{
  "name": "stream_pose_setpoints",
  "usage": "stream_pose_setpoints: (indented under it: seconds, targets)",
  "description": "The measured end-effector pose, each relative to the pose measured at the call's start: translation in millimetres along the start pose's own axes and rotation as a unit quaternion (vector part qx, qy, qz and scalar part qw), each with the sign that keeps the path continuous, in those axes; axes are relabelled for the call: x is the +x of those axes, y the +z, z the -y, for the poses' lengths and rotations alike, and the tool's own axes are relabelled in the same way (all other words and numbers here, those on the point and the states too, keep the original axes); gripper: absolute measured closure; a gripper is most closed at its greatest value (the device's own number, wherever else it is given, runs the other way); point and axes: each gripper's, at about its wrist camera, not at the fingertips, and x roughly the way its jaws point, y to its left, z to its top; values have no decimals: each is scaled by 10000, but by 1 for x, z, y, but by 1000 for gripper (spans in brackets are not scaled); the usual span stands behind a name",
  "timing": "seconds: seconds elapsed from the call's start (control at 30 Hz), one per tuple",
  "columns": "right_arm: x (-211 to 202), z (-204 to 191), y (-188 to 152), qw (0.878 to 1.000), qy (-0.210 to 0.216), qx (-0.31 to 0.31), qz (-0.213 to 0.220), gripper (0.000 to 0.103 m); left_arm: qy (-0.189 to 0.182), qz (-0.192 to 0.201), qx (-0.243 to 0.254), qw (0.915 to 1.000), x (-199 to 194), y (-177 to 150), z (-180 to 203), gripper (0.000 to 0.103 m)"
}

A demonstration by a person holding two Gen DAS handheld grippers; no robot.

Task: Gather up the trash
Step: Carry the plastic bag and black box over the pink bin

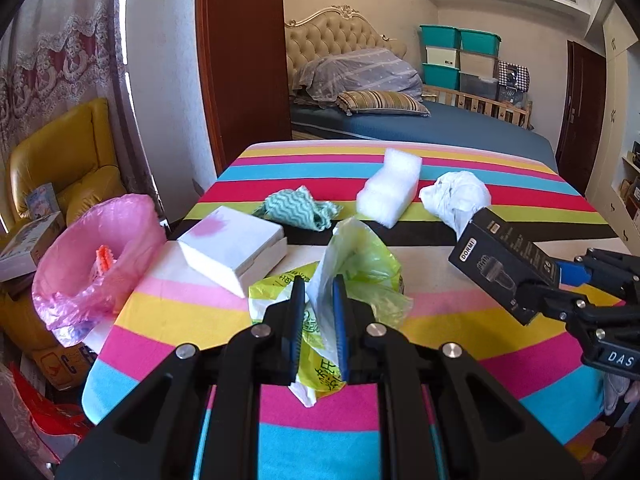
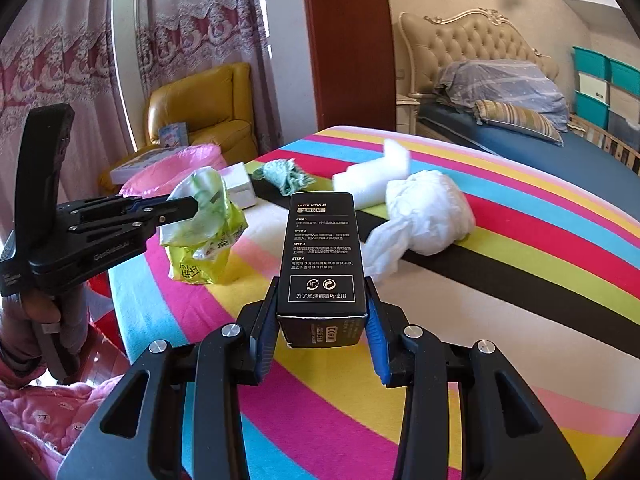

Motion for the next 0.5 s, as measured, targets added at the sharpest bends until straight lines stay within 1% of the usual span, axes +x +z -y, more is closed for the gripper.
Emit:
stream_pose_setpoints:
  seconds: [0.27,0.5]
  targets:
    - [7,-27,4,9995,218,-244,-48,65,-32,24,-131,9999,-21,-13,-16,89]
    - [16,-52,8,9980,377,-509,-77,65,71,76,-247,9996,-36,-20,-35,89]
